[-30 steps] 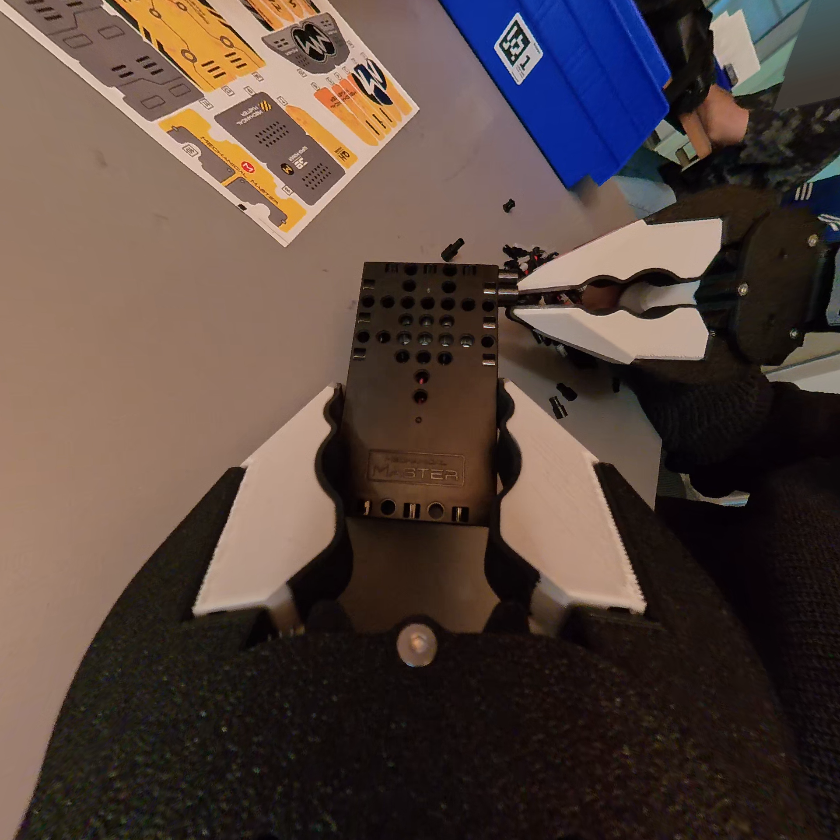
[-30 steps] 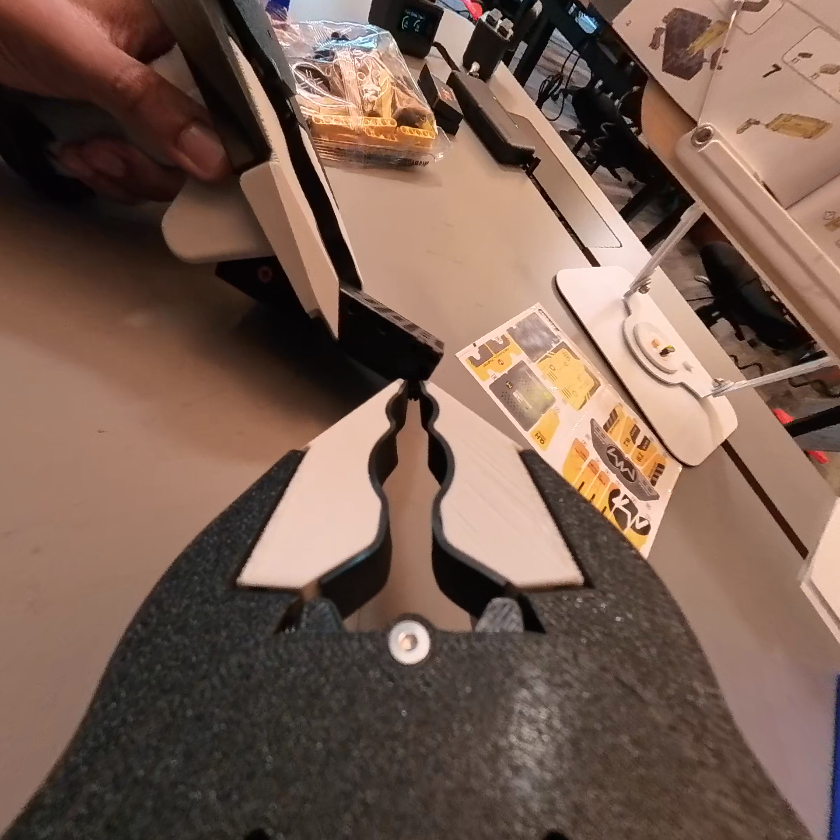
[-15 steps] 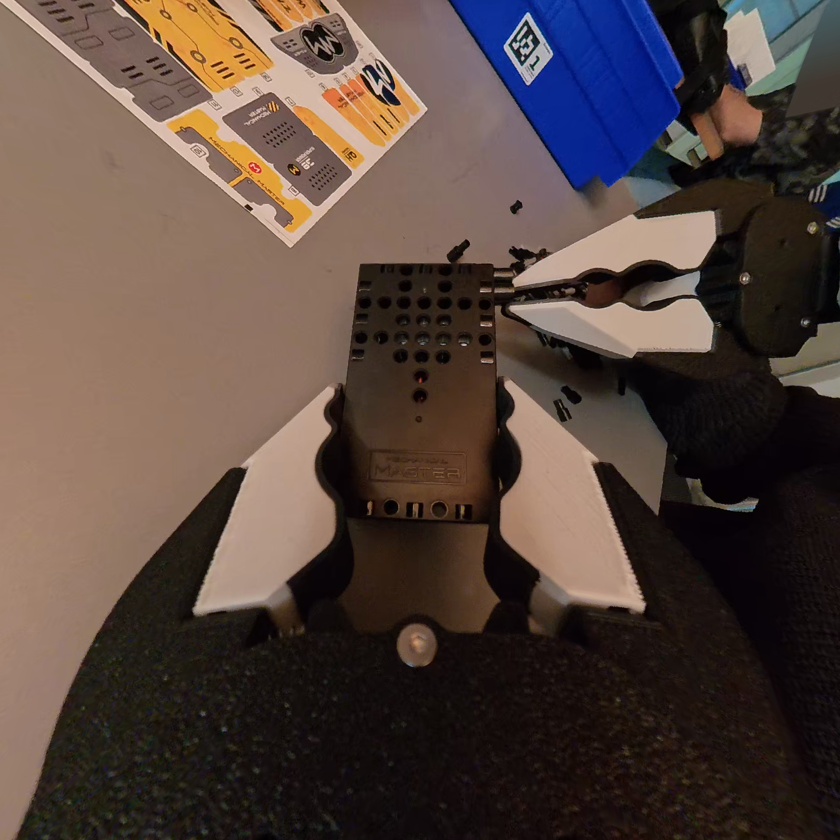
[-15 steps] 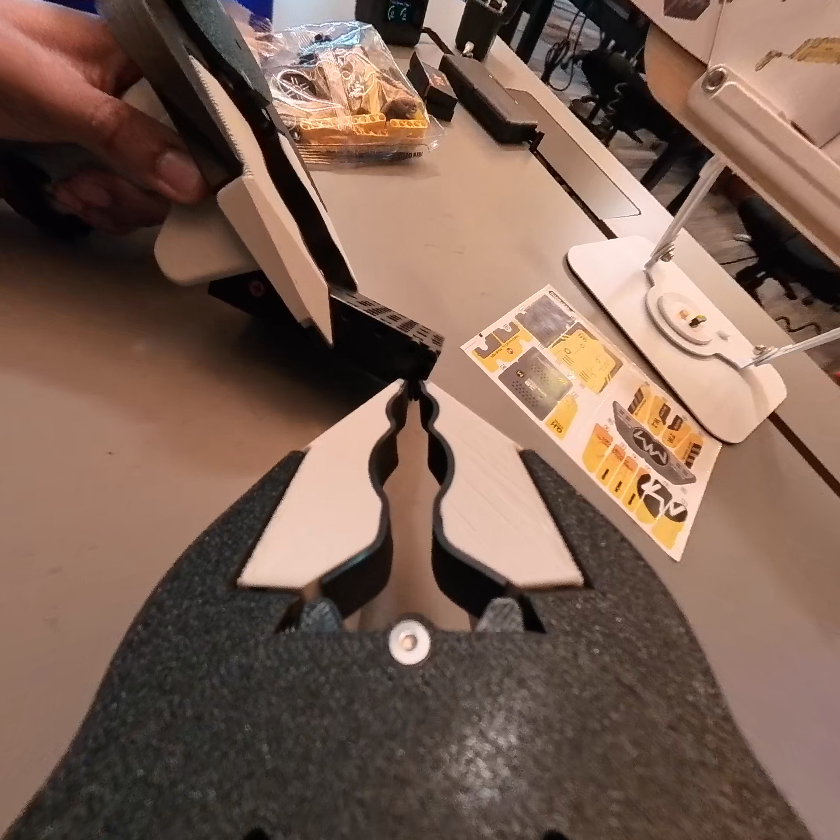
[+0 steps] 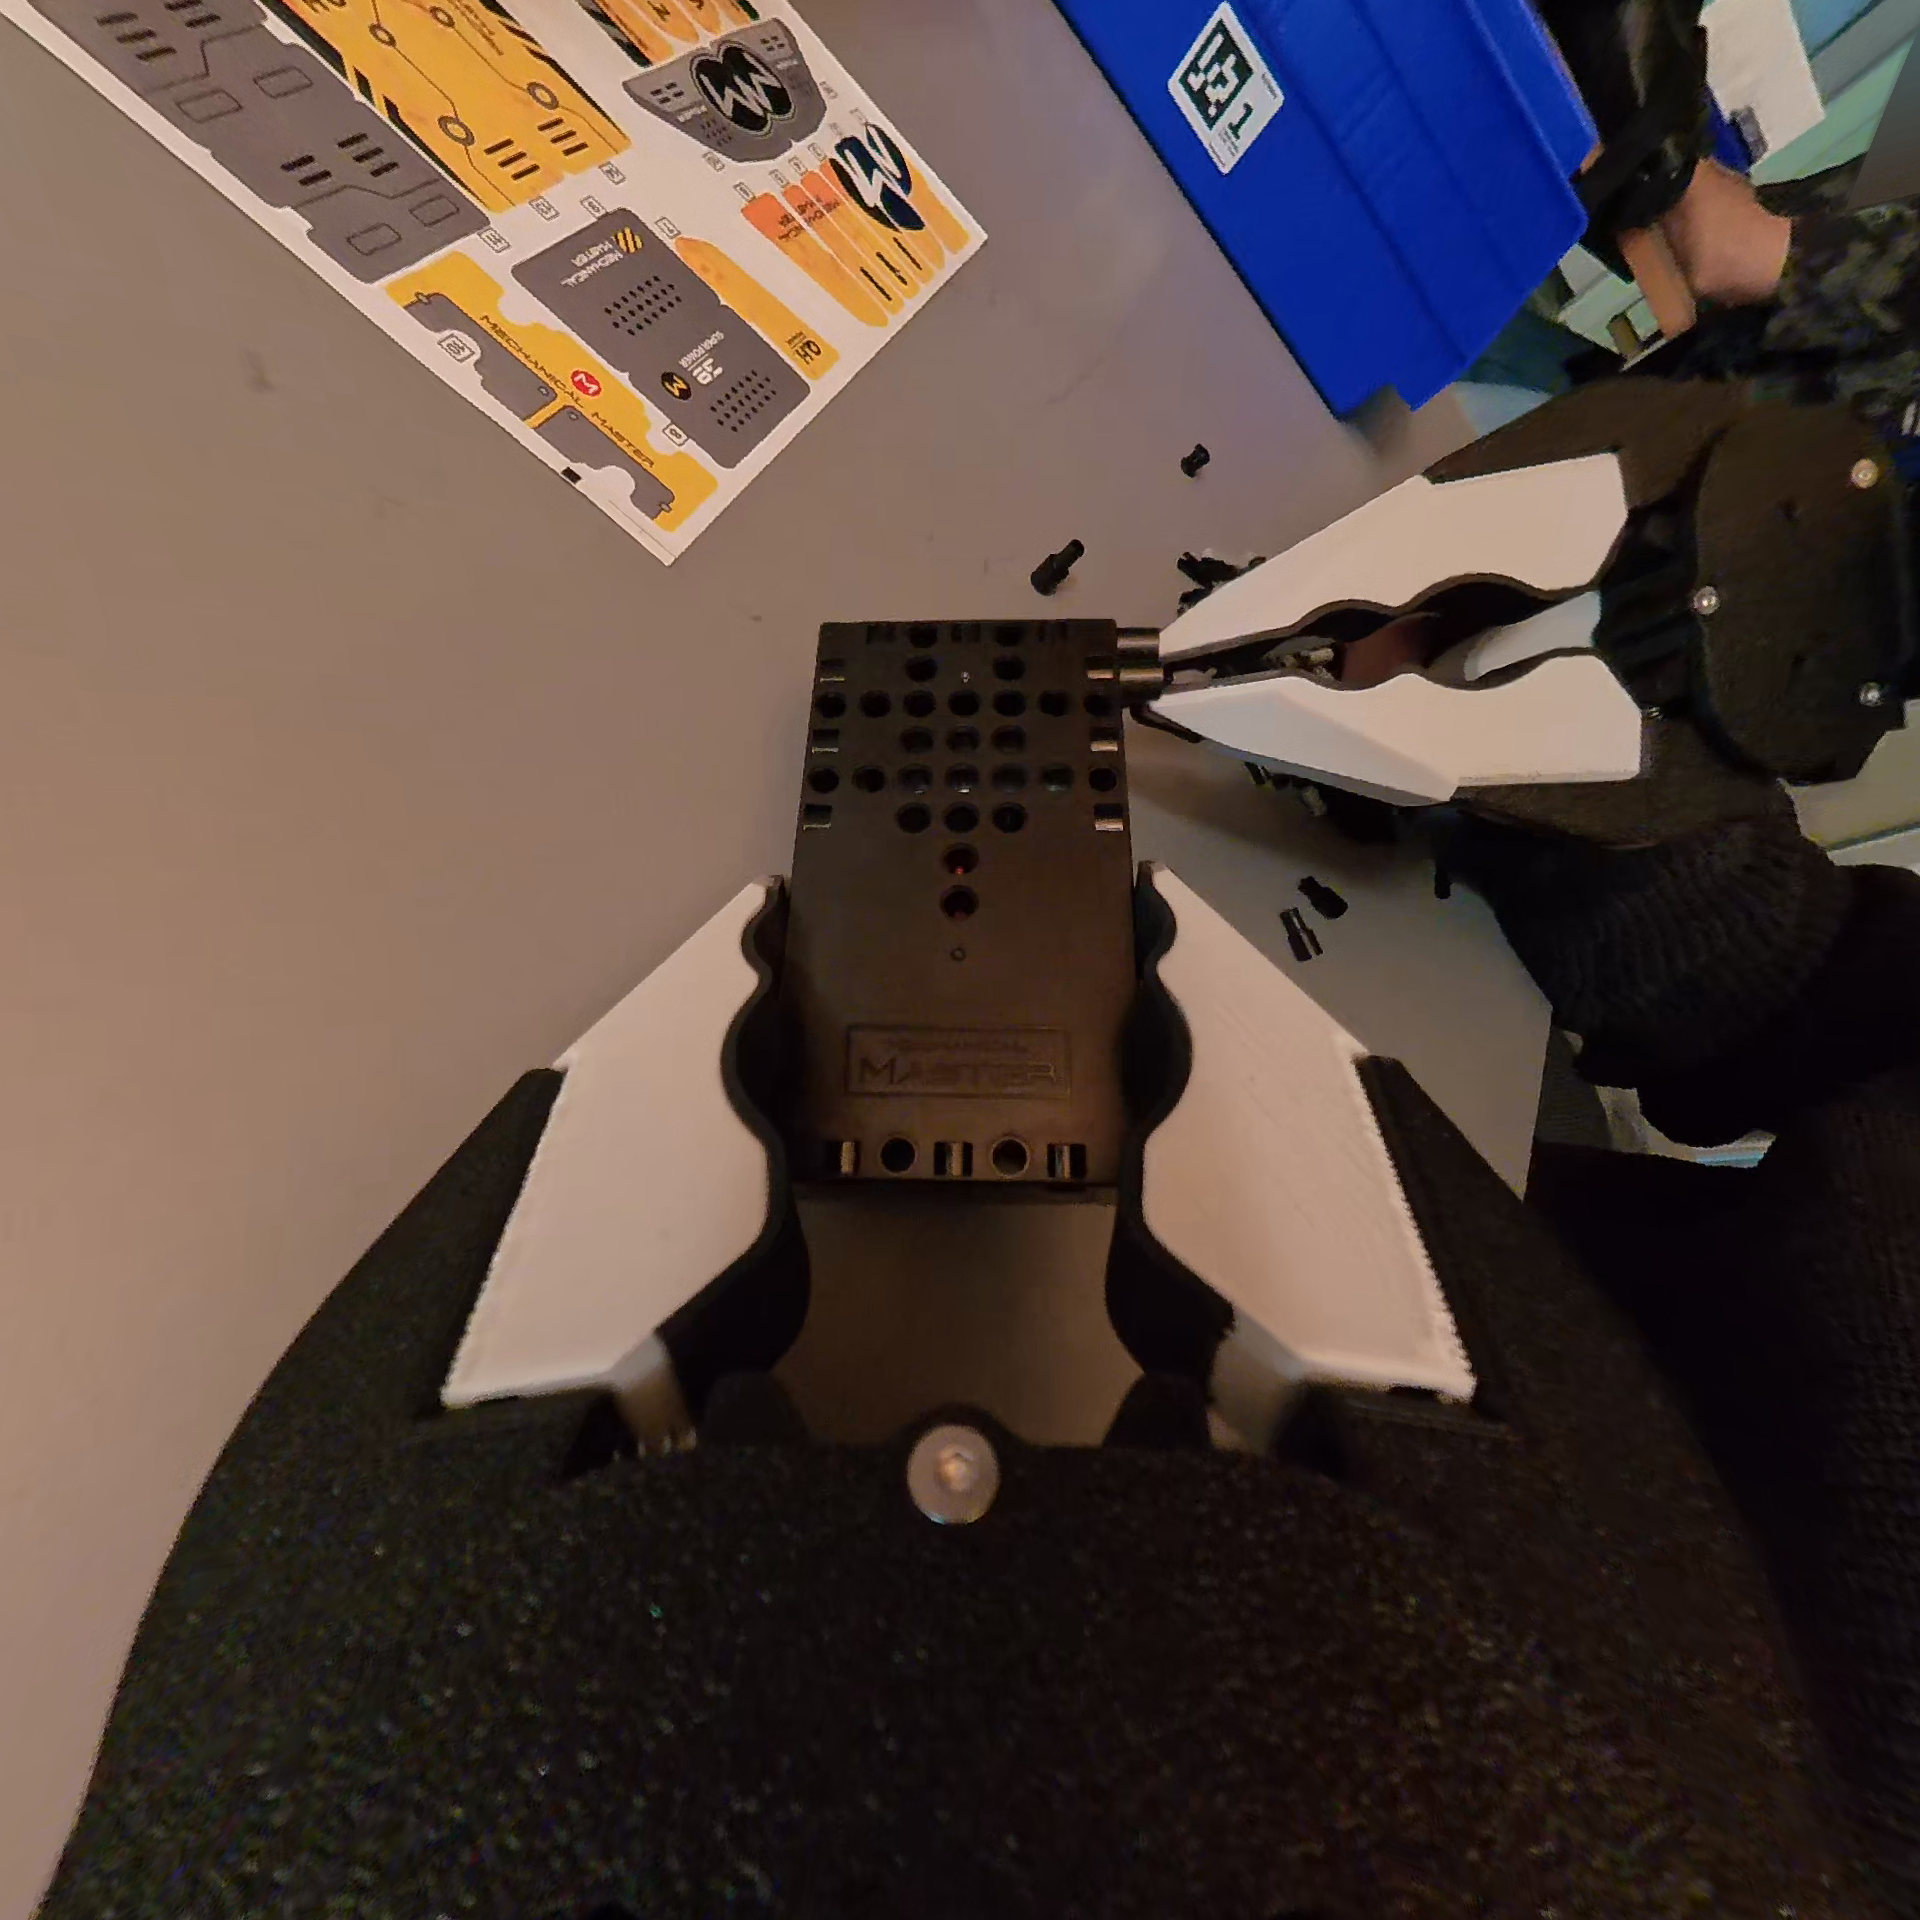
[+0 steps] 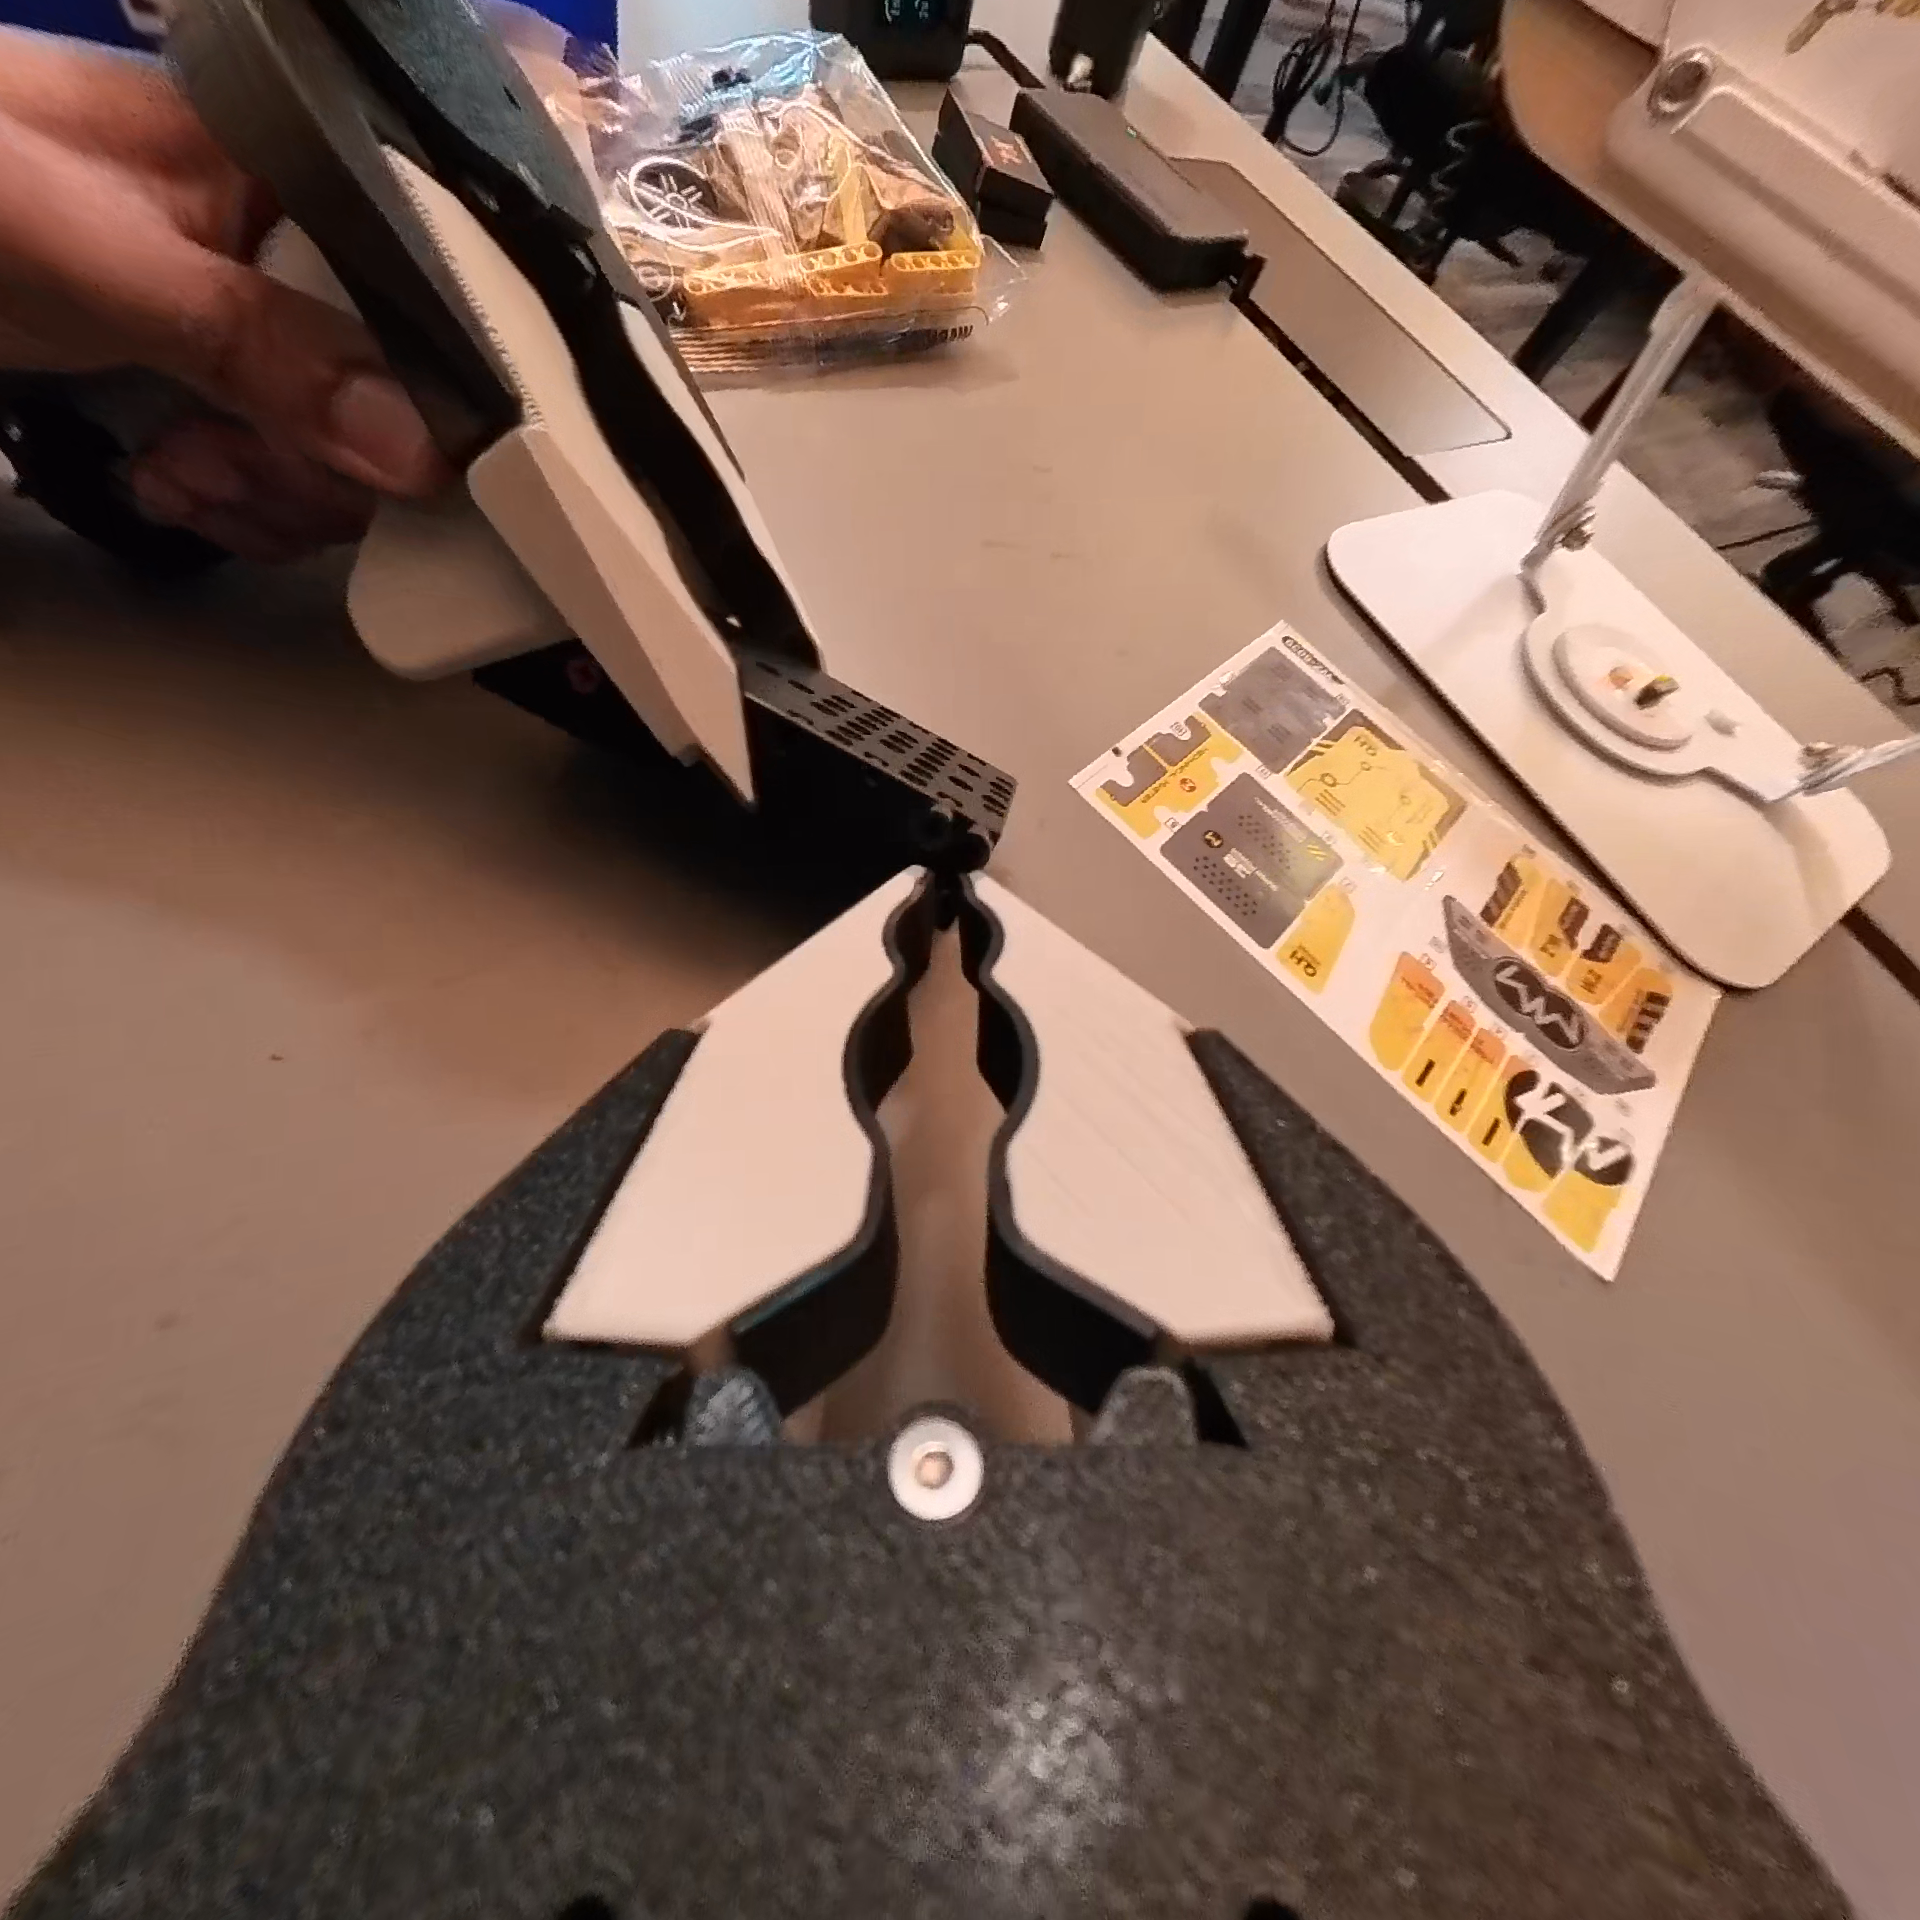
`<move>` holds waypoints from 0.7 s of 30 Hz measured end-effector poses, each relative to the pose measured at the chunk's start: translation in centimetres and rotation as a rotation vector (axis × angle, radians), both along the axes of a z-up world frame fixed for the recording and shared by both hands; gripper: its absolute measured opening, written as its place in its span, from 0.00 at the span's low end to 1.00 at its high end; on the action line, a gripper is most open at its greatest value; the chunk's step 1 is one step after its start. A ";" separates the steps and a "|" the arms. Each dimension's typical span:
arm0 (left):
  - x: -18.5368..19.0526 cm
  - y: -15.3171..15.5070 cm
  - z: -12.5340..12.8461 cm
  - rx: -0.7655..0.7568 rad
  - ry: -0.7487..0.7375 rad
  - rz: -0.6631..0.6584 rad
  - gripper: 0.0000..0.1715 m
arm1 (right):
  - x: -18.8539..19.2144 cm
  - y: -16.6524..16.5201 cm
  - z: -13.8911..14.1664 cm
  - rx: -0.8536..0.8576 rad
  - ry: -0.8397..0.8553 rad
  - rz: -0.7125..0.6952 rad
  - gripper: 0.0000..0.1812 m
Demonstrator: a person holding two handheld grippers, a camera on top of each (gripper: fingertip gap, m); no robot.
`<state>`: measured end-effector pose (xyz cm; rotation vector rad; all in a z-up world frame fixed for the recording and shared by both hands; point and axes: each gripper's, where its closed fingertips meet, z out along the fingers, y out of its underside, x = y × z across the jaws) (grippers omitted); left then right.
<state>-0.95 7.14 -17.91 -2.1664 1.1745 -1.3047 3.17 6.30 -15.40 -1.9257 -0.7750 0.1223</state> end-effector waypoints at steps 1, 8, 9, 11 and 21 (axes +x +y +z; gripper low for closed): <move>0.0 0.0 0.0 -0.001 -0.003 0.001 0.38 | 0.0 0.0 0.0 0.009 -0.017 -0.002 0.02; 0.0 0.0 0.1 -0.009 -0.012 0.004 0.38 | 0.0 -0.2 0.0 0.022 -0.035 0.010 0.02; 0.0 0.0 0.1 -0.013 -0.015 0.005 0.38 | 0.0 -0.2 0.0 0.024 -0.036 0.012 0.02; 0.0 0.0 0.2 -0.030 -0.027 0.007 0.38 | -0.1 -0.3 0.1 0.031 -0.039 0.013 0.02; -0.1 0.1 0.3 -0.062 -0.048 0.005 0.39 | -2.2 -1.3 1.3 0.173 -0.095 0.133 0.03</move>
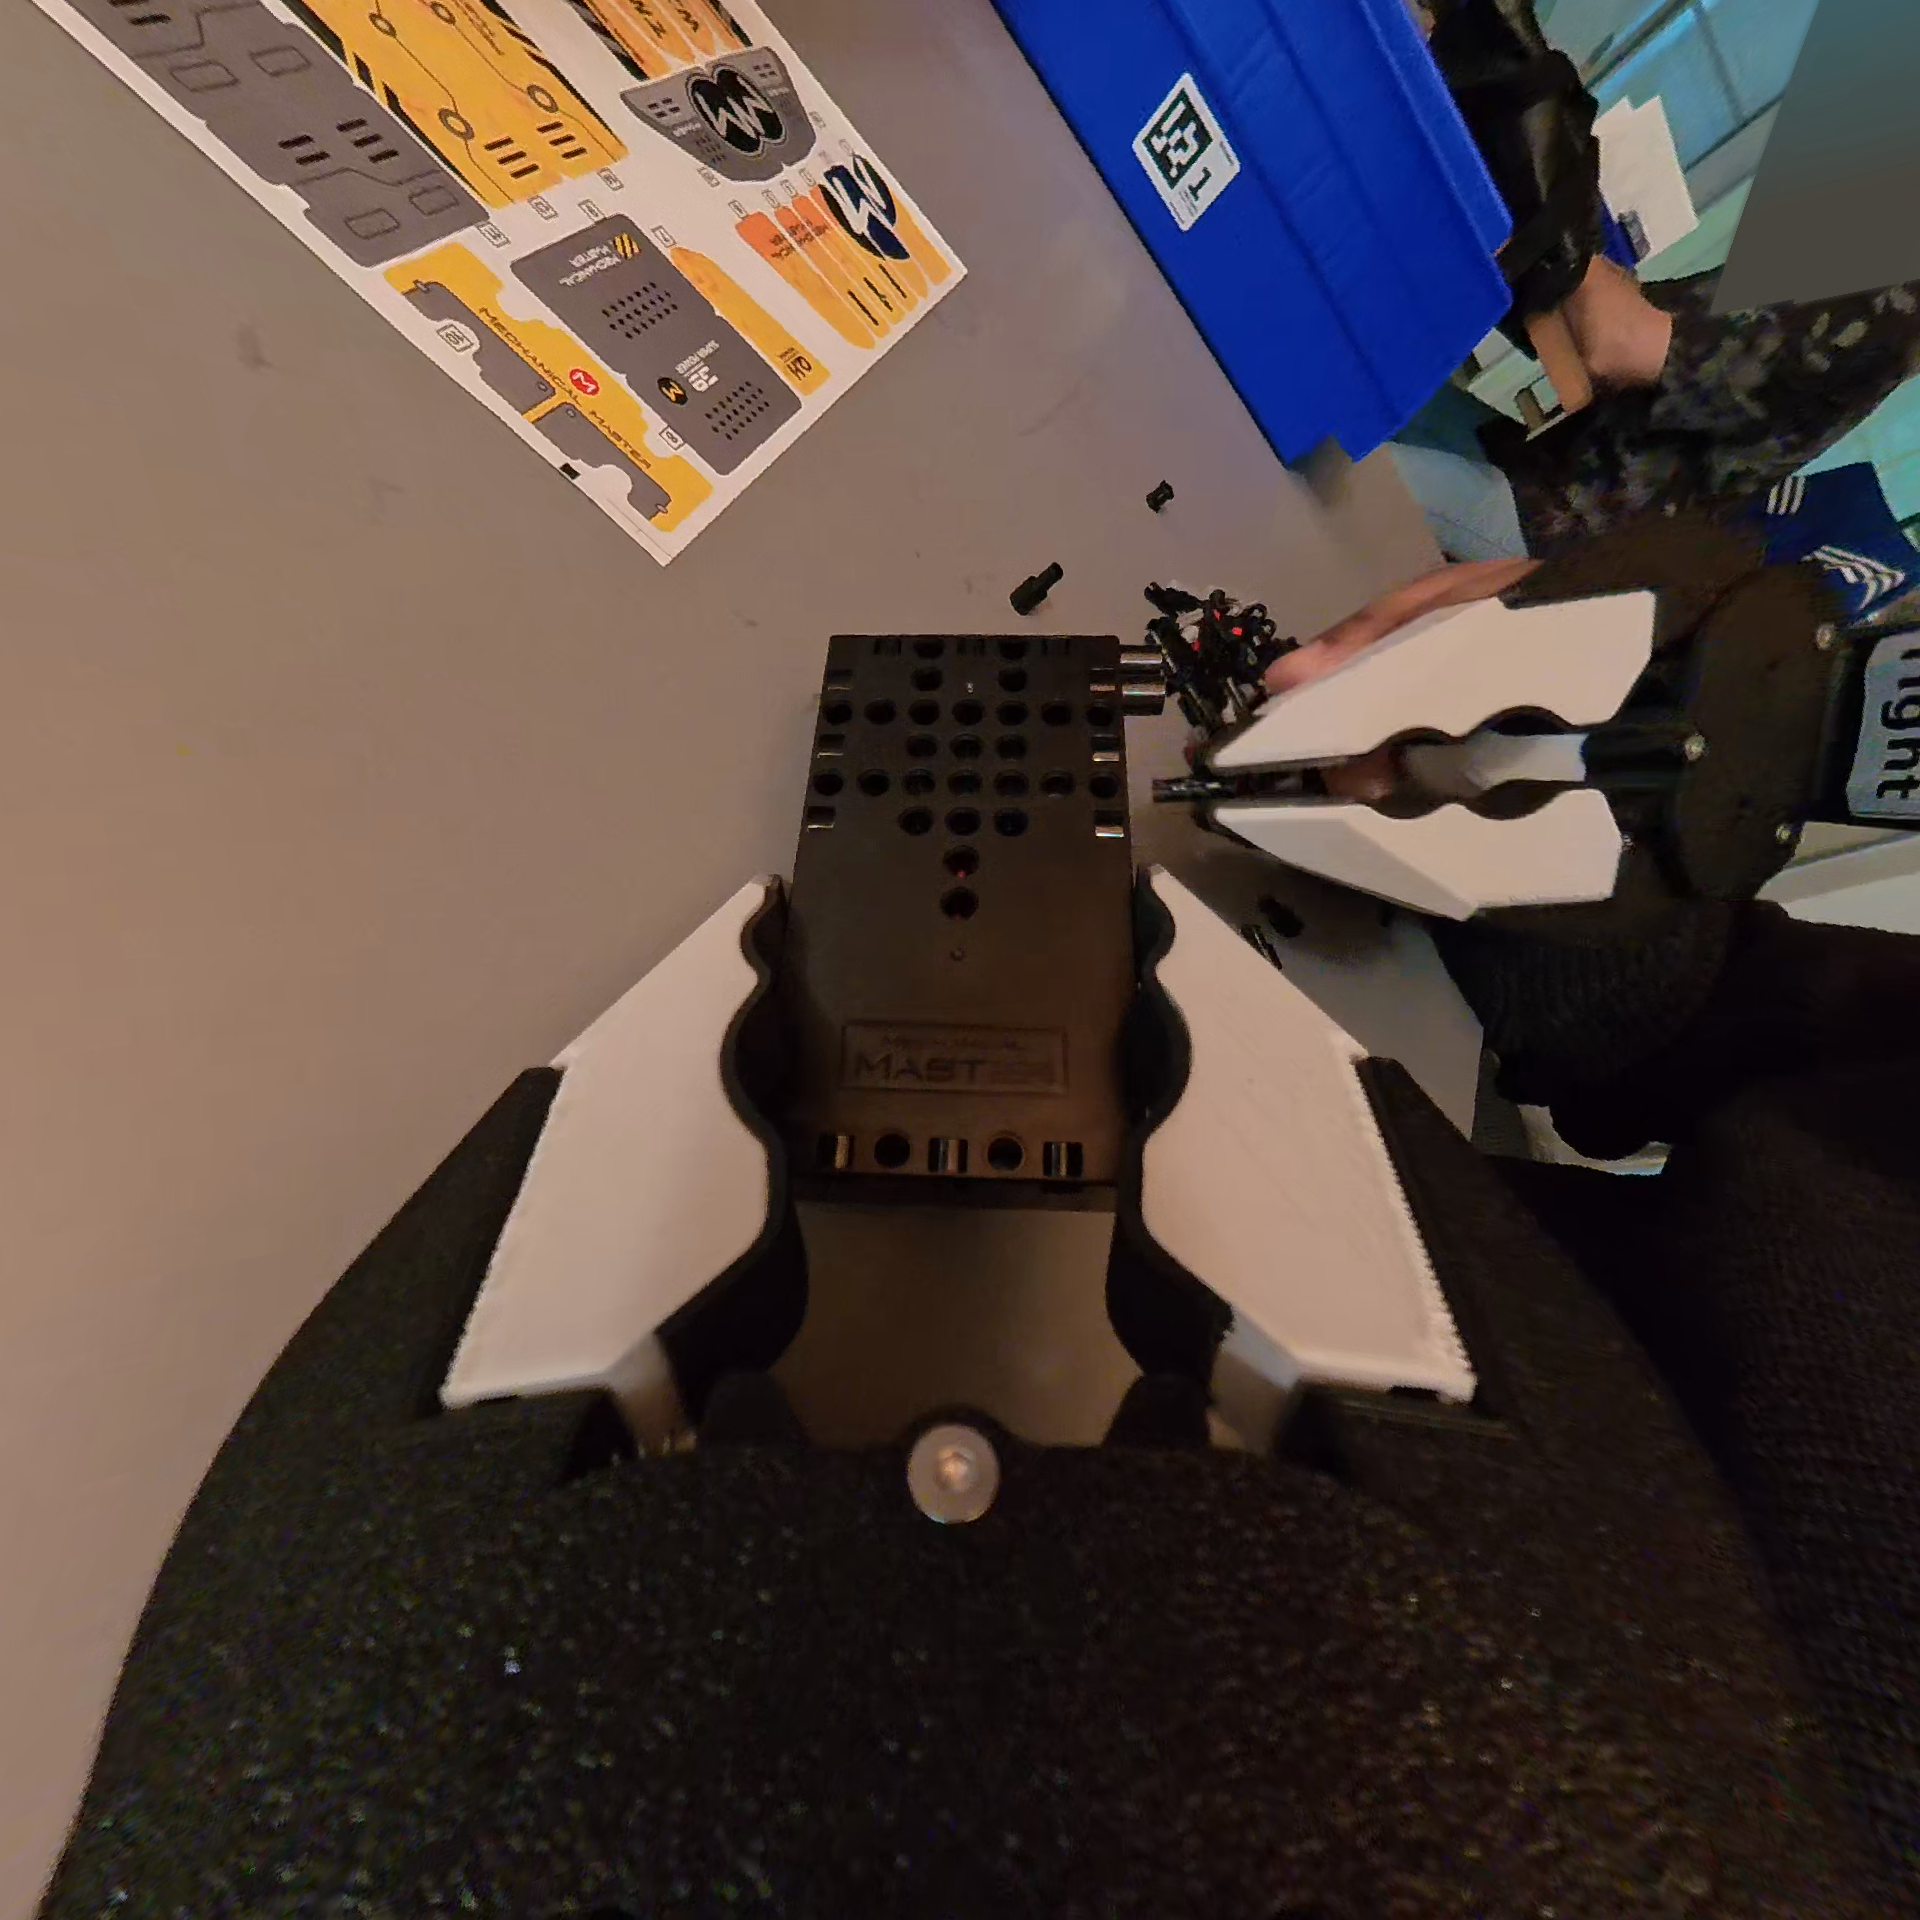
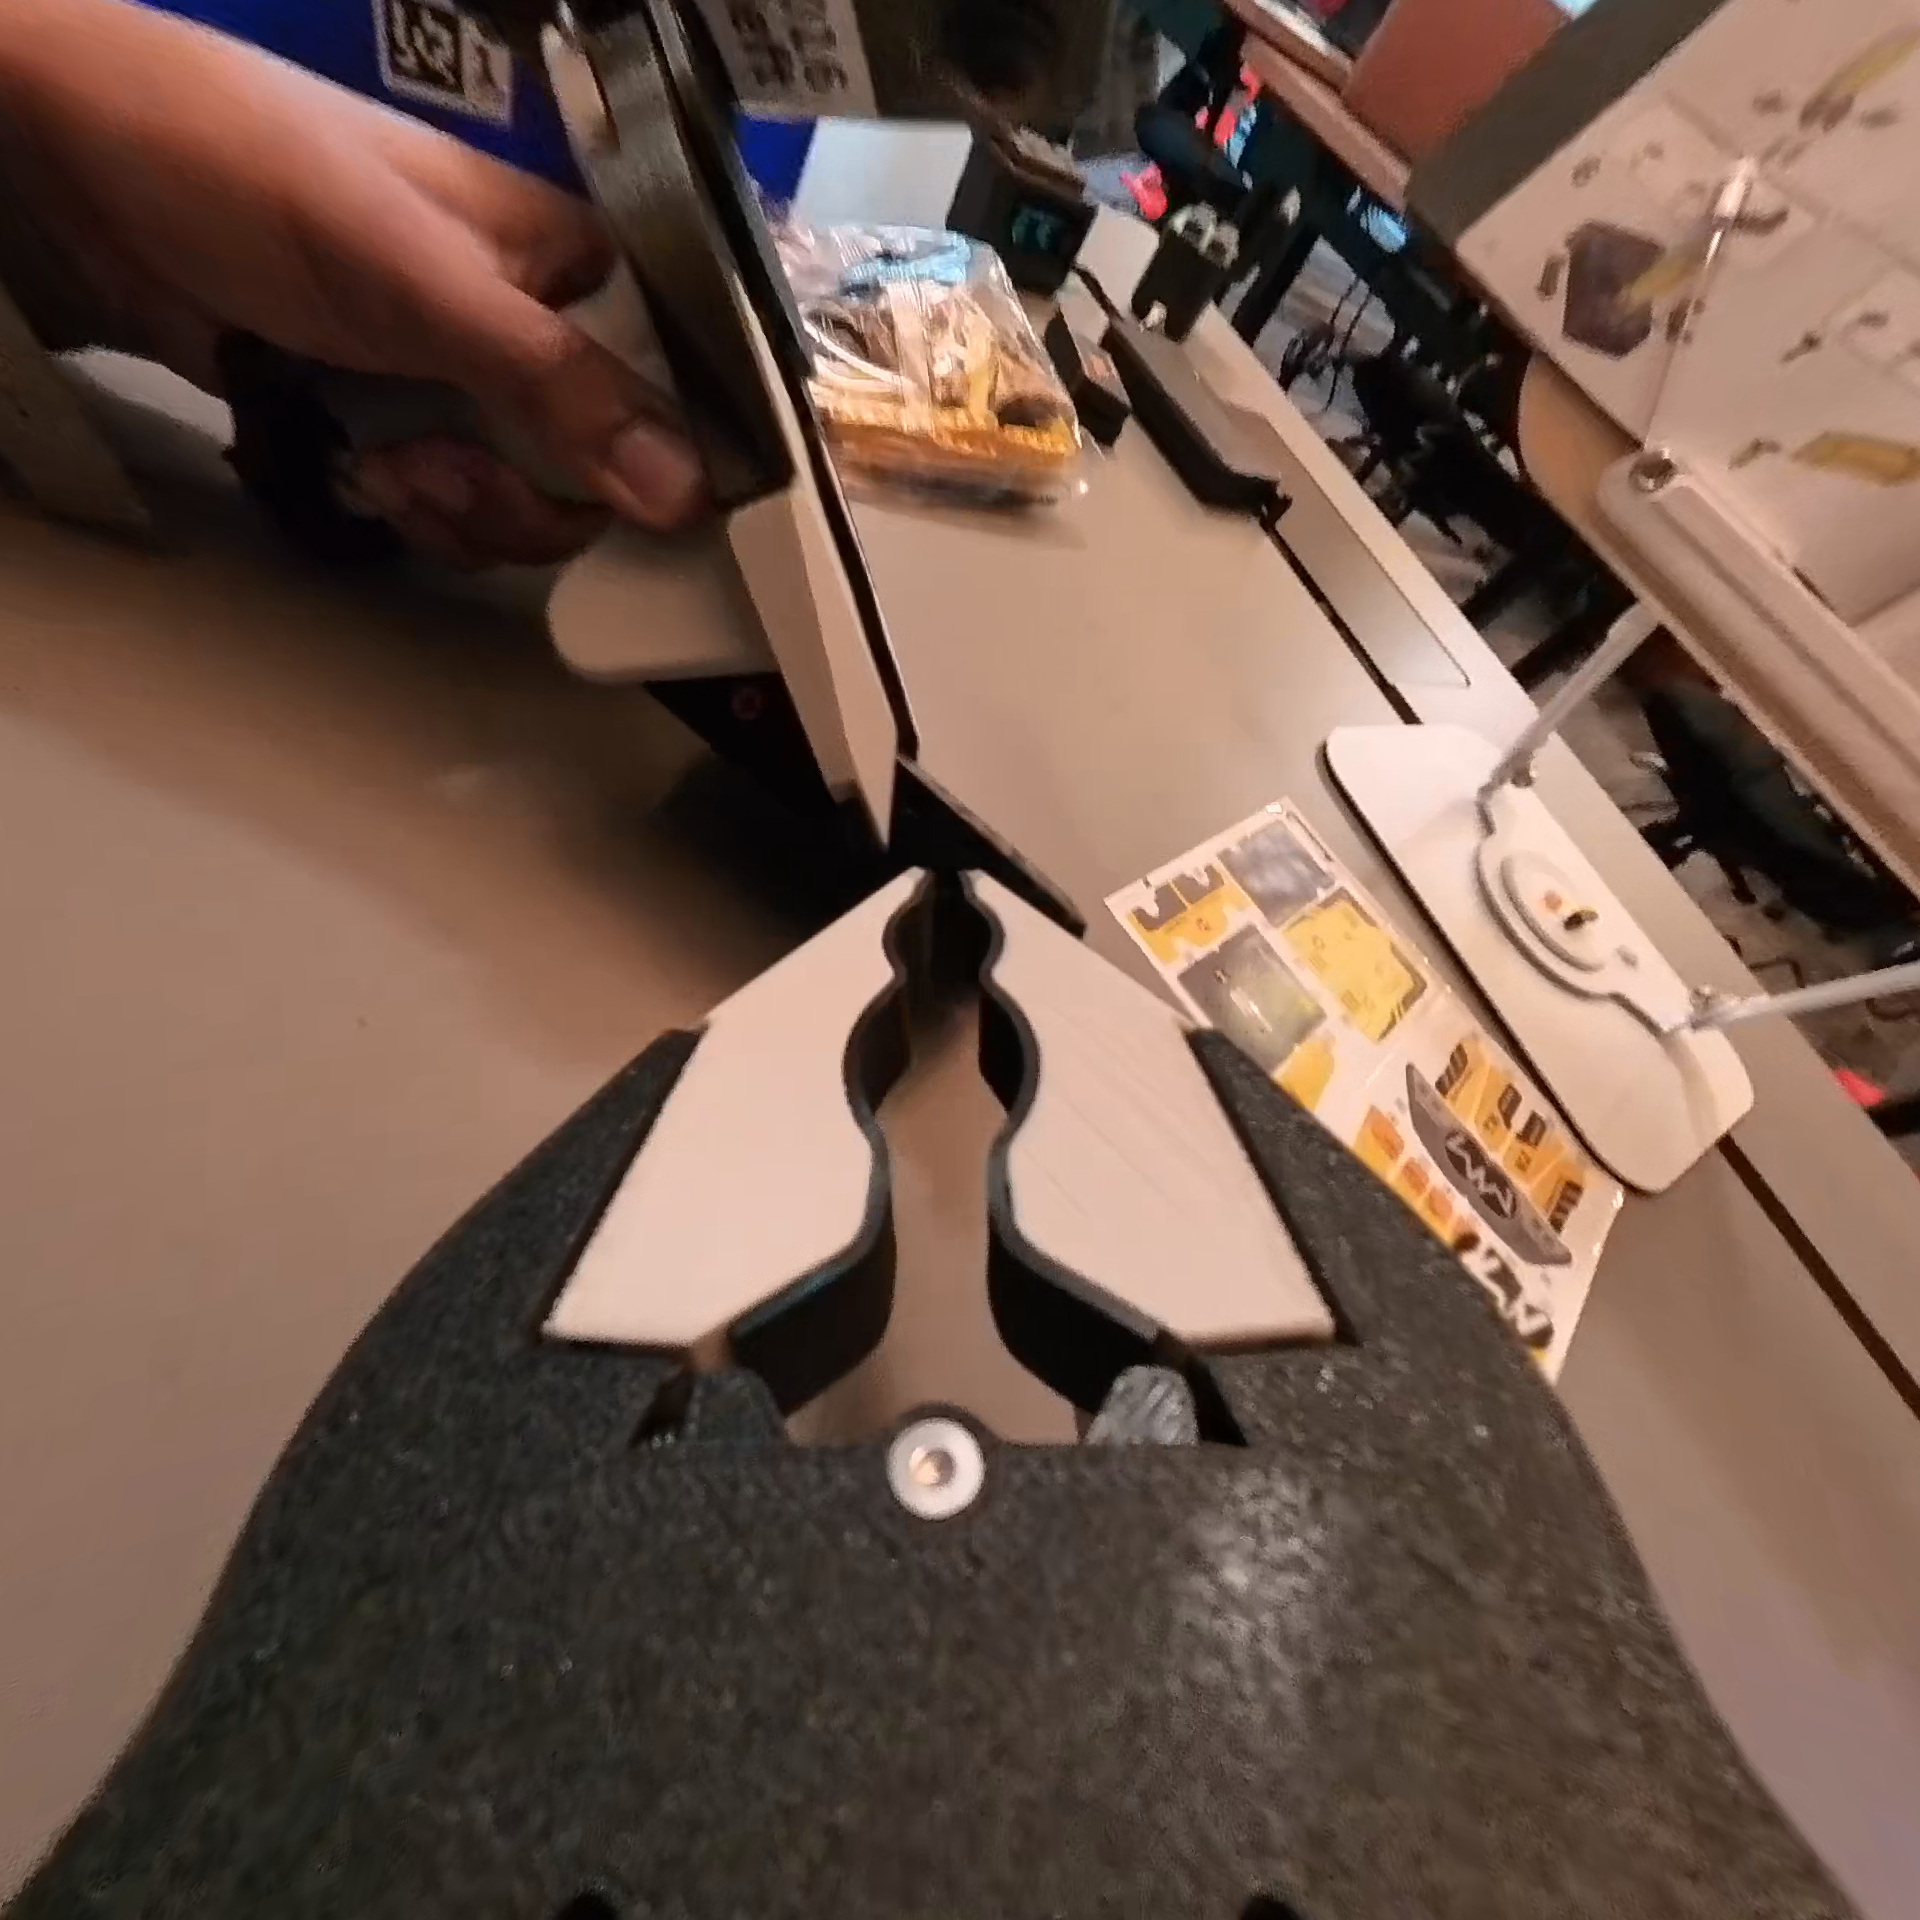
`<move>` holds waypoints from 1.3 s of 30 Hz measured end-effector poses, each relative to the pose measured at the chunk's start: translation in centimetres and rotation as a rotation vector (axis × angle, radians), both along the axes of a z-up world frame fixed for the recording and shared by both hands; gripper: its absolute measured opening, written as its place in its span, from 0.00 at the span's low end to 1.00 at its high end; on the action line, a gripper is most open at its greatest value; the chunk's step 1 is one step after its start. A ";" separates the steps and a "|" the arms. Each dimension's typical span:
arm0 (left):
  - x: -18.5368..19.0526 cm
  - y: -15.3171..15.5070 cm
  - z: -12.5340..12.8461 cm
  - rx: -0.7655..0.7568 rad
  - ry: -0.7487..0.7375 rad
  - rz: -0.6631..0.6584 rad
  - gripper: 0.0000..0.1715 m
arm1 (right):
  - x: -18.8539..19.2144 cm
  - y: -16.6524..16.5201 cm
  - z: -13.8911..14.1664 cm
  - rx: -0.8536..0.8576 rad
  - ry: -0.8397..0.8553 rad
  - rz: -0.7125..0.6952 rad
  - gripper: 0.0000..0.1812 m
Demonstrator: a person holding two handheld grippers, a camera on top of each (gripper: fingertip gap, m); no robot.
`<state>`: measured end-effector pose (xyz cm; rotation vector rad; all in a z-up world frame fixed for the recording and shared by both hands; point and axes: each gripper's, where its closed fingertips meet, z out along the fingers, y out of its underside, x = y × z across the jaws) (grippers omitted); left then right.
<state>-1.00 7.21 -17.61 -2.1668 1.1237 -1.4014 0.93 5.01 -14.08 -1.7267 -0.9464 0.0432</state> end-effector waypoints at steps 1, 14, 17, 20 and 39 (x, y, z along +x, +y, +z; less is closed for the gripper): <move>0.0 0.0 0.0 0.002 0.001 -0.001 0.39 | -0.3 0.0 0.3 0.016 0.013 0.010 0.03; 0.0 0.0 0.0 -0.016 -0.006 -0.003 0.39 | -0.6 1.4 0.5 0.025 0.037 -0.035 0.02; 0.0 0.0 0.1 -0.019 -0.007 -0.003 0.39 | -0.5 1.3 0.3 0.022 0.024 -0.038 0.03; 0.0 0.0 0.0 -0.015 -0.005 -0.003 0.39 | -0.5 1.3 0.3 0.035 -0.002 -0.040 0.03; -0.1 0.0 -0.1 0.006 0.006 -0.013 0.38 | -0.6 1.1 0.1 0.097 -0.113 -0.029 0.03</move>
